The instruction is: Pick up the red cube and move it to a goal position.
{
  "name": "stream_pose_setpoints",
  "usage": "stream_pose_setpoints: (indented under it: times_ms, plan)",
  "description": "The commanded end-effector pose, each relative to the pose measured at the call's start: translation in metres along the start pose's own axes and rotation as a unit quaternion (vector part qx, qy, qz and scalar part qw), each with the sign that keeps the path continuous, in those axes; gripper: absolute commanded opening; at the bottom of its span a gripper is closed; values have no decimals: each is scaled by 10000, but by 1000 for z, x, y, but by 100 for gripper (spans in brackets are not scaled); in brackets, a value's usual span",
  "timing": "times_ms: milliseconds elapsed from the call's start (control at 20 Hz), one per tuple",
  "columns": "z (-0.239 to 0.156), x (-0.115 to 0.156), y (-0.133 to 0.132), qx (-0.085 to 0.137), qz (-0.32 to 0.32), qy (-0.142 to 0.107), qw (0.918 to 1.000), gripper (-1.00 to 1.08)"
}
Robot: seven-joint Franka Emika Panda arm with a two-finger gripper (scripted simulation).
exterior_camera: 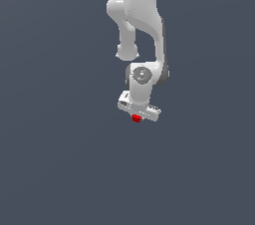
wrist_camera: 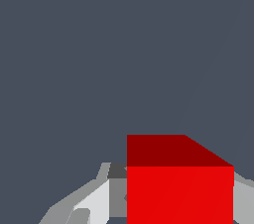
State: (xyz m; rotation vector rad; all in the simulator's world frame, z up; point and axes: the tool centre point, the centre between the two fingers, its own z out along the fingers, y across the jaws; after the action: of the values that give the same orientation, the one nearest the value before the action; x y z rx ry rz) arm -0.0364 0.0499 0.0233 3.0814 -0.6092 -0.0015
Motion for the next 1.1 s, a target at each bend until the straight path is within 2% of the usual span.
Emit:
stream_pose_setpoints:
  times_ms: [0,500,1050]
  plan:
    - [-6,0,1,3,0,6,10000,-100]
    - [-60,-6,10,6,2,4,10000,-100]
    - [-175,-16,28,7,5,3,10000,-100]
